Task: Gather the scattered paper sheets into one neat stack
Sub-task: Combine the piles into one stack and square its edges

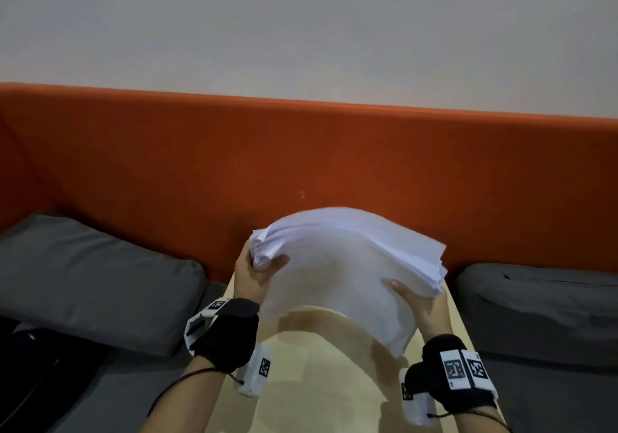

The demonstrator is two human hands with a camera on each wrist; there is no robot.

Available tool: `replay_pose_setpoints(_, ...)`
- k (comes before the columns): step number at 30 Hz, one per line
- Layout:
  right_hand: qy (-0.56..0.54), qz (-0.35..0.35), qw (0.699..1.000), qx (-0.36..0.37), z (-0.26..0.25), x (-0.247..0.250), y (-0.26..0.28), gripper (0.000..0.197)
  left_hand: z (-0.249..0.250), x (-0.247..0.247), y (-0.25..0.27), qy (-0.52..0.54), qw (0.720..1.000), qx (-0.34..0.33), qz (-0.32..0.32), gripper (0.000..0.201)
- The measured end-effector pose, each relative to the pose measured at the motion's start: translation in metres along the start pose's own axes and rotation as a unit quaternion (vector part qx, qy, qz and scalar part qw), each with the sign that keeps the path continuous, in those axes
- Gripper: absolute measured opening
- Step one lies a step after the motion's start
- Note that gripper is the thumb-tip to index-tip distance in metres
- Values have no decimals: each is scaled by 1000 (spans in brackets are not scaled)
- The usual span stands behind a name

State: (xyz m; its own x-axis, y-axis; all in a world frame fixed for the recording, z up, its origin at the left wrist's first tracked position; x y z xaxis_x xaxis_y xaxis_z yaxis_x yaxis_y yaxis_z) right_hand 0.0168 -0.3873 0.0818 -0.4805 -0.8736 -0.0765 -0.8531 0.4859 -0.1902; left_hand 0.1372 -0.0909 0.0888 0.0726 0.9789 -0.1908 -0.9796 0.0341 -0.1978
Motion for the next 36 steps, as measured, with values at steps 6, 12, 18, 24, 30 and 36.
replay_pose_setpoints(6,-30,-32,999,-24,23,8,9,76,-20,6,10,-44,999,17,4,82)
replay_pose_setpoints(12,-19,-54,998,-37,21,5,6,95,-12,-2,1,-53,999,9,1,58)
replay_pose_setpoints(18,0,-48,996,-71,34,8,17,41,-20,9,5,-73,997,10,-1,67)
replay_pose_setpoints(24,-3,17,999,-49,21,-1,18,22,-9,10,7,-122,992,3,36,31)
replay_pose_setpoints(30,3,9,1000,4,-1,6,10,31,-11,6,4,-74,997,20,8,42)
replay_pose_setpoints(36,-40,69,997,14,4,17,9,73,-2,-1,6,-77,997,-10,29,55)
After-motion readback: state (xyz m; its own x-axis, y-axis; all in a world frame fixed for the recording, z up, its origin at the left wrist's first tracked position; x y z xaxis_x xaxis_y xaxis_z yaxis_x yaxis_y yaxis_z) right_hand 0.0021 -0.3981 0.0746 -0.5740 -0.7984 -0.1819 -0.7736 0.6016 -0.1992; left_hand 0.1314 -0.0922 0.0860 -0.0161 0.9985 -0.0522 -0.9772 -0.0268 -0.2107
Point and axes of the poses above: each hand's wrist, its own y-axis away from the middle knuckle, its own x-axis out of the back of the hand, z = x × y, the point moved 9 cm from there along -y, towards the middle knuckle, and after that the axes turned 5 degrees about x, right-handed, at the moved point
